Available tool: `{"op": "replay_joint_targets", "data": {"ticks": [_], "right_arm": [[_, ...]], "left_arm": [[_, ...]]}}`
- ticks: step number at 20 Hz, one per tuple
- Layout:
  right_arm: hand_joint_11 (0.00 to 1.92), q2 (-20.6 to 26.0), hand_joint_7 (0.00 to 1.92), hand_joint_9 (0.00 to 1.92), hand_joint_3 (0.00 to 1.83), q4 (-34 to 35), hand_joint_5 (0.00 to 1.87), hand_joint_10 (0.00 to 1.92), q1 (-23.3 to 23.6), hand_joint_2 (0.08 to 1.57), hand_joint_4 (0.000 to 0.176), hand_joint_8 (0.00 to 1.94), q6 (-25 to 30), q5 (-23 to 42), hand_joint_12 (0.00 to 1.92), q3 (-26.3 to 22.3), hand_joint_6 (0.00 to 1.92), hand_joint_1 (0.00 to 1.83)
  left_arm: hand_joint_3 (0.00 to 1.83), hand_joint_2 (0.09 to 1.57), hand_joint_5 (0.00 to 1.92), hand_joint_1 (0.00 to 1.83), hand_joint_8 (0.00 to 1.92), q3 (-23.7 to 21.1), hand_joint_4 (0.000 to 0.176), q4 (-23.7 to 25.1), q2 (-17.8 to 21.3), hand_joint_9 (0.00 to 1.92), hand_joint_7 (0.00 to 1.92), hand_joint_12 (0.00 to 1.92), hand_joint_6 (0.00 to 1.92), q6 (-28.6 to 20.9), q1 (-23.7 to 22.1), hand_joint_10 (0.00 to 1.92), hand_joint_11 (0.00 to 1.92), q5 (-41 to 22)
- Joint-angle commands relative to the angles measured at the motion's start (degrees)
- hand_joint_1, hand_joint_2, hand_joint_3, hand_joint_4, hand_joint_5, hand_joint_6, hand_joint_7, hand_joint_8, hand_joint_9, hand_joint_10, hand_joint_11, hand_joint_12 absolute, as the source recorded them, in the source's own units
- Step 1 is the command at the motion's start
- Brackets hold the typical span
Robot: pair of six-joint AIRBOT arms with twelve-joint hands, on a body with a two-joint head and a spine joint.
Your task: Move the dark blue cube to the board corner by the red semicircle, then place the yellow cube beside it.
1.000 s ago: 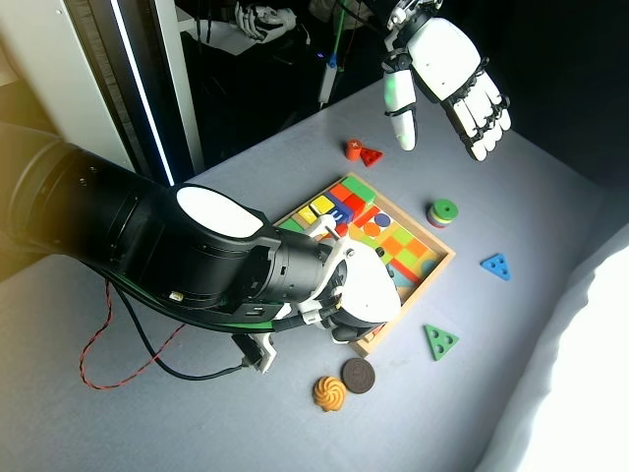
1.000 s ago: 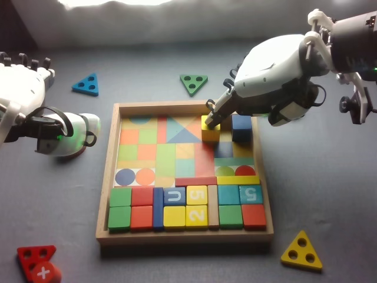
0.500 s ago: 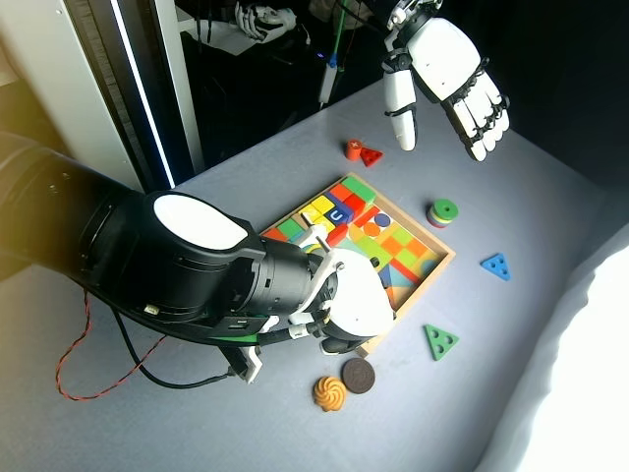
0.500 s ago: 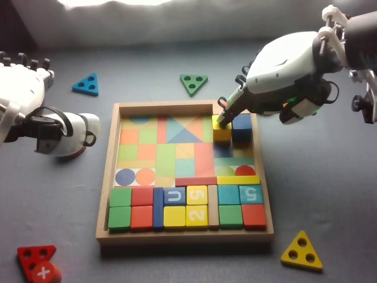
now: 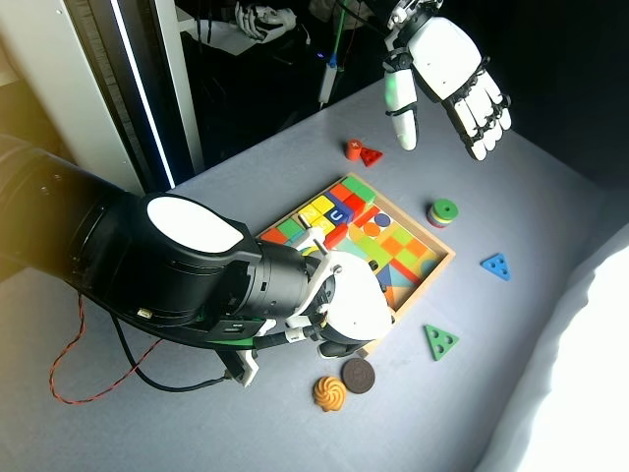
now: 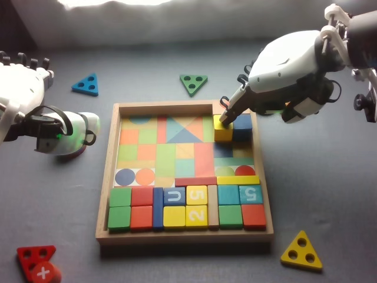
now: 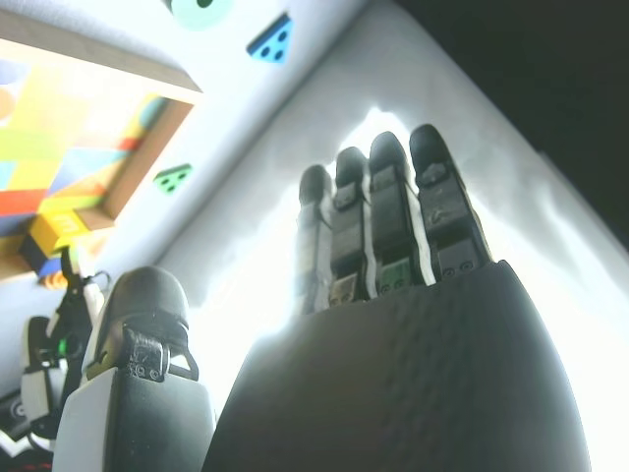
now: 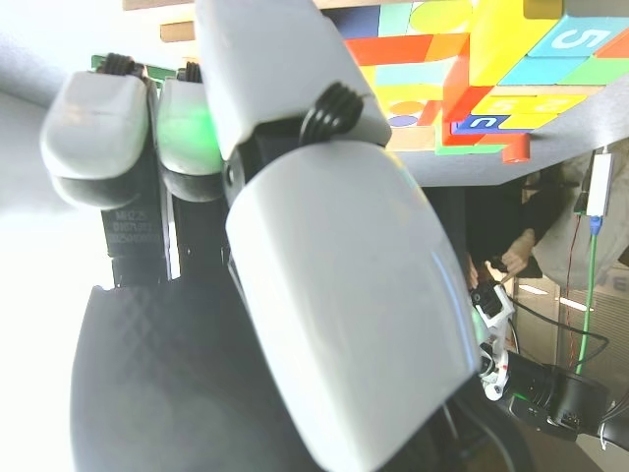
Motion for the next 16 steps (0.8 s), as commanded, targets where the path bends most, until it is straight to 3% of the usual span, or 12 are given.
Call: {"op": "replay_joint_targets", "data": {"ticks": [1,9,12,16], "right_arm": [[1.36,0.69,1.03,1.29,0.00,1.33,0.50,1.92,1.22,1.16,0.000,1.93,-0.45,-1.46,1.92,0.31,0.00,1.66],[1.34,0.43,1.05,1.30,0.00,1.24,0.50,1.92,4.61,1.16,0.000,1.89,-0.25,0.03,1.92,0.31,0.00,1.67],[1.36,1.67,1.02,1.29,0.00,1.26,0.52,1.92,5.84,1.17,0.000,1.94,3.33,0.48,1.92,0.20,0.01,1.70],[1.38,6.18,1.04,1.29,0.00,1.28,0.54,1.92,6.25,1.15,0.000,1.94,4.81,-5.76,1.92,-5.44,0.01,1.69]], "left_arm": [[0.00,1.26,0.17,0.00,0.00,0.07,0.000,5.00,0.42,0.12,0.17,0.18,0.00,-0.11,-0.68,0.00,0.00,-2.66],[0.00,1.27,0.17,0.00,0.00,0.04,0.000,5.00,0.42,0.12,0.17,0.20,0.00,-0.11,-0.70,0.00,0.00,-2.93],[0.00,1.26,0.17,0.00,0.00,-0.03,0.000,5.00,0.42,0.12,0.16,0.17,0.00,-0.17,-0.73,0.00,0.00,-3.04],[0.00,1.26,0.18,0.00,0.00,-0.11,0.000,5.00,0.37,0.12,0.16,0.18,0.00,-0.16,-0.84,0.00,0.00,-3.05]]}}
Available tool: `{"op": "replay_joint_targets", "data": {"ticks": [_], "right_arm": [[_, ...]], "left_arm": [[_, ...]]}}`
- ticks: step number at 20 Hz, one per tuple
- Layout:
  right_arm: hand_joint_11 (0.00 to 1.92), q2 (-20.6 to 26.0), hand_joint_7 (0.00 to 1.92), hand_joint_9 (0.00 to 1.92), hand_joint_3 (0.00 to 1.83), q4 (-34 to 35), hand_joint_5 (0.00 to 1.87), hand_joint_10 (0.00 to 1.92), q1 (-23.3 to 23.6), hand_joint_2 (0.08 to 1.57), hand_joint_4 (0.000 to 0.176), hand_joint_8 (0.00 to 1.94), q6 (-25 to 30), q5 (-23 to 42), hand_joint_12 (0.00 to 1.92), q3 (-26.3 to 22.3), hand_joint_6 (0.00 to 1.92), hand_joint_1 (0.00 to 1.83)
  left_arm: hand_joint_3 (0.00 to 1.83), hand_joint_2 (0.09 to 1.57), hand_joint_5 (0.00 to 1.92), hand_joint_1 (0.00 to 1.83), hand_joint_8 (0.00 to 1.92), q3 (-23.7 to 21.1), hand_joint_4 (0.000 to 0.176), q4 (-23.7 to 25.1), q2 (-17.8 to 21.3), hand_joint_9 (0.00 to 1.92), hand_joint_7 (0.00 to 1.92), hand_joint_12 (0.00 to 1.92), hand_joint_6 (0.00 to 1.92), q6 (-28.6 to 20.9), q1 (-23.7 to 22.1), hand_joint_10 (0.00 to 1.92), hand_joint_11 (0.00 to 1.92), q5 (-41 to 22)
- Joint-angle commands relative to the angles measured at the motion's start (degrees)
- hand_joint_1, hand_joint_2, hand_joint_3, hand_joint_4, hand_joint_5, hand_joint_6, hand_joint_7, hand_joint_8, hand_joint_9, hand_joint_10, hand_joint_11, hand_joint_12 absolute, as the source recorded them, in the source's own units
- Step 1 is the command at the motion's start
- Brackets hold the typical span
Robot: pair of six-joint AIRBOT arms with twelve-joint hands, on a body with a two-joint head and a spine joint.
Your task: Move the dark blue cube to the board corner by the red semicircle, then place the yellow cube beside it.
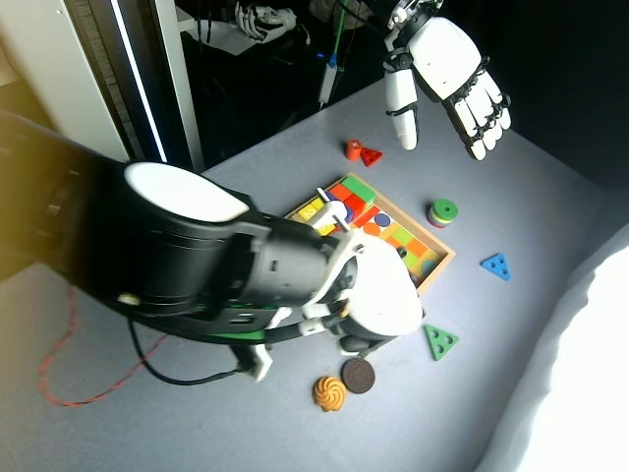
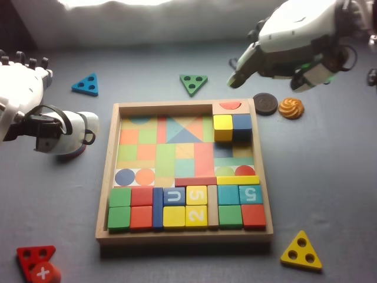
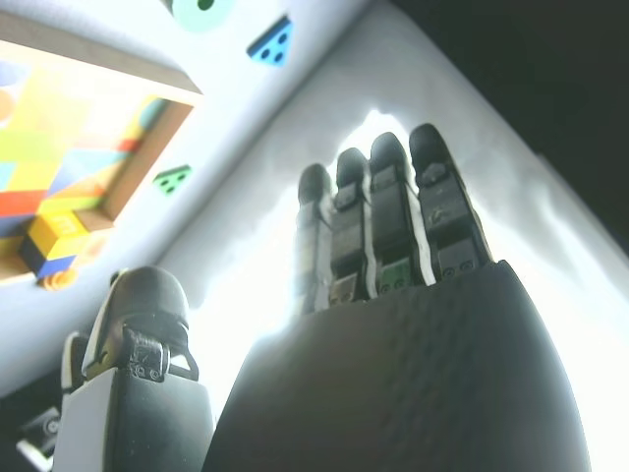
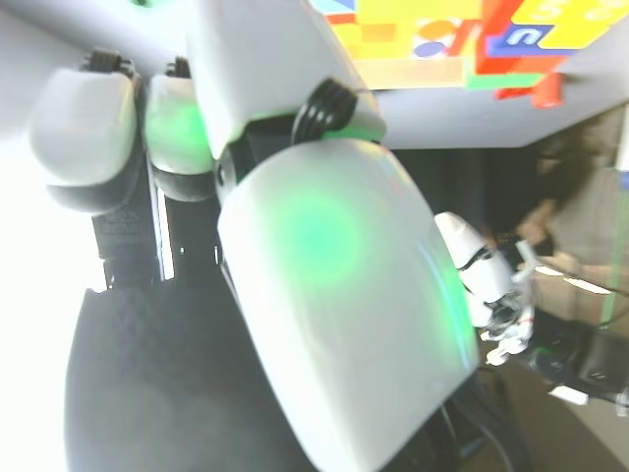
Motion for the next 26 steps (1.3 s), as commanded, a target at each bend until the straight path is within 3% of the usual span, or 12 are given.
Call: {"op": "replay_joint_targets", "data": {"ticks": [1,2,4,9,12,23,26], "right_arm": [[1.36,1.25,1.02,1.28,0.00,1.95,0.54,1.92,0.84,1.15,0.000,1.94,-0.09,-3.35,1.92,-1.56,0.00,1.70],[1.32,2.88,0.99,1.27,0.00,1.95,0.51,1.92,0.49,1.16,0.000,1.88,-0.38,-5.04,1.92,-4.03,0.00,1.67],[1.34,6.08,1.00,1.27,0.00,1.92,0.53,1.92,-0.29,1.16,0.000,1.94,-0.36,-7.58,1.92,-8.24,0.01,1.71],[1.35,12.36,1.02,1.26,0.00,4.67,0.52,1.92,-2.76,1.16,0.000,1.94,-0.34,-11.51,1.92,-14.33,0.00,1.69],[1.34,16.65,1.01,1.26,0.00,6.28,0.52,1.92,-4.68,1.16,0.000,1.94,-0.54,-13.65,1.92,-18.17,0.00,1.70],[1.38,21.85,1.04,1.27,0.00,7.18,0.51,1.92,-5.90,1.16,0.000,1.94,-3.11,-16.73,1.92,-23.47,0.00,1.68],[1.38,22.02,1.00,1.28,0.00,7.19,0.55,1.92,-5.29,1.16,0.000,1.94,-3.04,-17.22,1.92,-23.91,0.01,1.69]], "left_arm": [[0.00,1.26,0.18,0.00,0.00,-0.13,0.000,5.09,0.44,0.13,0.17,0.20,0.00,-0.10,-0.78,0.00,0.00,-2.66],[0.00,1.26,0.17,0.00,0.00,-0.14,0.000,5.44,0.45,0.12,0.16,0.19,0.00,-0.10,-0.78,0.00,0.00,-2.61],[0.00,1.26,0.17,0.00,0.00,-0.15,0.000,5.80,0.46,0.12,0.16,0.20,0.00,-0.09,-0.61,0.00,0.00,-2.51],[0.00,1.27,0.16,0.00,0.00,-0.49,0.000,5.72,0.49,0.10,0.15,0.14,0.00,-0.12,-0.25,0.00,0.00,-1.97],[0.00,1.27,0.17,0.00,0.00,-0.54,0.000,5.99,0.62,0.12,0.16,0.20,0.00,-0.12,0.45,0.00,0.00,-0.83],[0.00,1.27,0.16,0.00,0.00,-0.12,0.000,6.47,0.65,0.11,0.16,0.09,0.00,-1.11,0.23,0.00,0.00,-0.83],[0.00,1.28,0.19,0.00,0.00,-0.23,0.000,6.46,0.62,0.13,0.18,0.16,0.00,-1.11,0.15,0.00,0.00,-0.80]]}}
